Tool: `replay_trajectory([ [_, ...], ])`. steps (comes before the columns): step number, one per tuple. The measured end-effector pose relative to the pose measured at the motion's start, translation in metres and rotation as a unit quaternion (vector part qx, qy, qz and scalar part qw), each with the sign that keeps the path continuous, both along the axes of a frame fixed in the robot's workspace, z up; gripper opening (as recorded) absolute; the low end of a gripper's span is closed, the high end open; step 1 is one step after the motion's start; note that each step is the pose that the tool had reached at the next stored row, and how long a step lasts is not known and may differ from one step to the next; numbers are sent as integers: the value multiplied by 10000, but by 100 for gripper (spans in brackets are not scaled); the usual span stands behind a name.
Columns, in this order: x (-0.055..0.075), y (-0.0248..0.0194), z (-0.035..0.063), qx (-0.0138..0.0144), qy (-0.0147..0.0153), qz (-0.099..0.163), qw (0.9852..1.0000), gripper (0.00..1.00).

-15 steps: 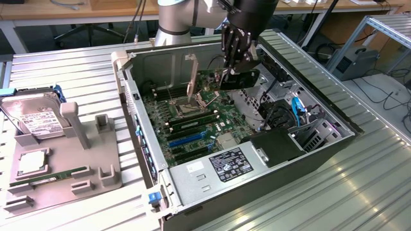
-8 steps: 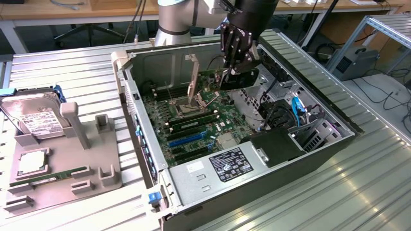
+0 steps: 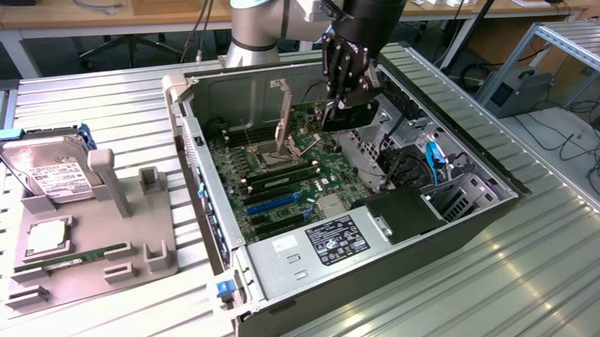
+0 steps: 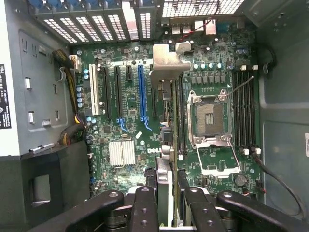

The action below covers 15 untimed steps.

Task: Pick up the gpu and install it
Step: 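Insert the gpu into the slot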

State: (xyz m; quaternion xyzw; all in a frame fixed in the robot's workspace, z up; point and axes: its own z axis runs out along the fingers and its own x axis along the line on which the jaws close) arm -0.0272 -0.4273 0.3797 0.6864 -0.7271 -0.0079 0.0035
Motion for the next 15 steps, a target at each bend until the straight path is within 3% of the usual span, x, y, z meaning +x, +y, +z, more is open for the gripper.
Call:
replay_trajectory([
  [1, 1, 0, -1, 0, -62, 1, 10000, 27],
  [2, 1, 0, -2, 0, -102, 1, 9999, 27],
  [7, 0, 0, -2, 0, -107, 1, 9999, 27],
  [8, 0, 0, 0, 13, -108, 1, 9999, 27],
  [10, -2, -2, -1, 160, -110, -4, 9998, 27],
  [11, -2, -2, -2, 211, -111, -6, 9997, 27],
  [12, -2, -2, -2, 231, -112, -7, 9997, 27],
  [15, -1, -2, -2, 234, -115, -7, 9997, 27],
])
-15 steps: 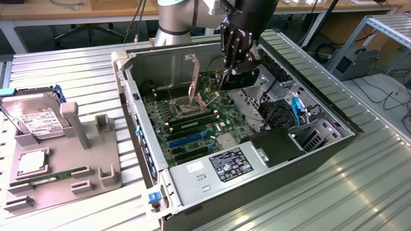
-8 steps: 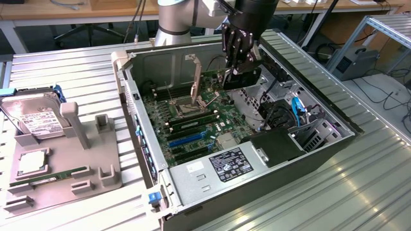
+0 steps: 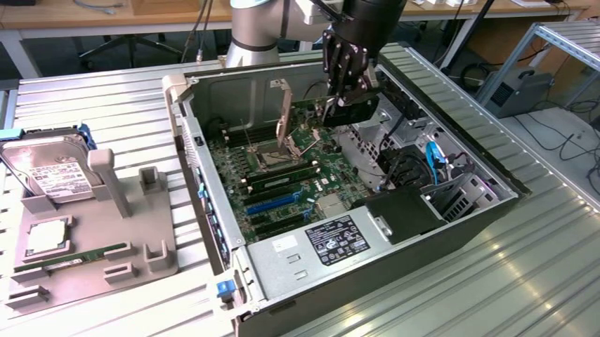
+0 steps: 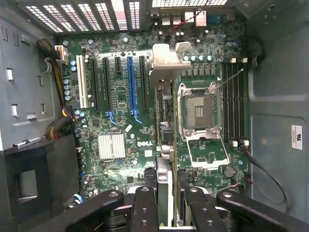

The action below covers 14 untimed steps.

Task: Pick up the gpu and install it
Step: 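Insert the gpu into the slot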

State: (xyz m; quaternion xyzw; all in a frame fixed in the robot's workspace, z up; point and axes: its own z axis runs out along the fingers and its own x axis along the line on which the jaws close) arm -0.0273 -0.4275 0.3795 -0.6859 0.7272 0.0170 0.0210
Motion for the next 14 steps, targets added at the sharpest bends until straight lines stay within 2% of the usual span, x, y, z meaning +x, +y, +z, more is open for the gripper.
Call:
replay_trajectory([
  [14, -79, -11, -30, -1, -2, 0, 10000, 27],
])
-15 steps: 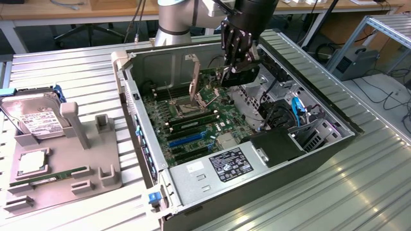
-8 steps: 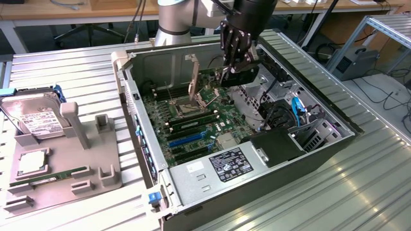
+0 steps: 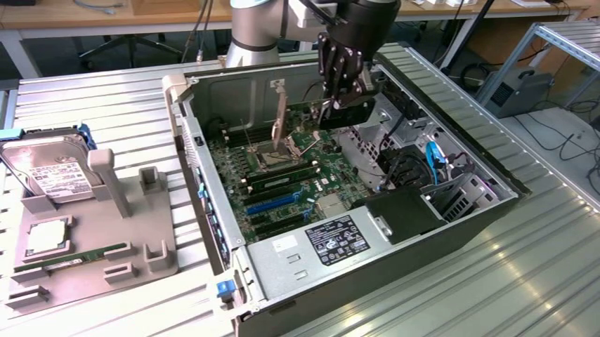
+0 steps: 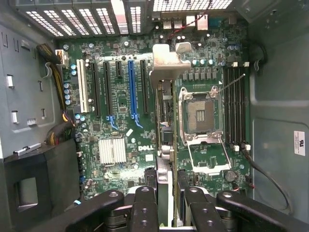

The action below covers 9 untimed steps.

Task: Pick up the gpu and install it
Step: 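Insert the gpu into the slot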

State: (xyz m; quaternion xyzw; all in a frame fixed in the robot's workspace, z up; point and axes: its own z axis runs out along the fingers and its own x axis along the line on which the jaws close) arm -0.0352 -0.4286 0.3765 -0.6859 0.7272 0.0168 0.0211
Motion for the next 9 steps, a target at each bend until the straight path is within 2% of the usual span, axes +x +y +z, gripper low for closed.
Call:
replay_trajectory([
  [9, -32, -6, -25, 0, 0, 0, 10000, 27],
])
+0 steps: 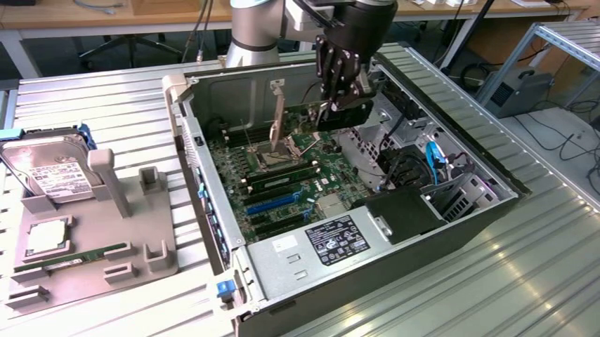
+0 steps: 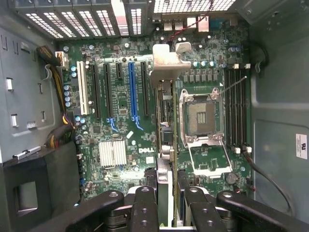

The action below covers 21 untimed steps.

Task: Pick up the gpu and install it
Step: 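Insert the gpu into the slot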

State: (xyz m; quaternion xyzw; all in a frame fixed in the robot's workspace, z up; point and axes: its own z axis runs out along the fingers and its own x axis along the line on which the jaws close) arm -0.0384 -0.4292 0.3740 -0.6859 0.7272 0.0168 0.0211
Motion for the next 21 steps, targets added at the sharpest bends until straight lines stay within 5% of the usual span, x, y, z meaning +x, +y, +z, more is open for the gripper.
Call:
replay_trajectory([
  [21, -24, -4, -42, 0, 0, 0, 10000, 27],
])
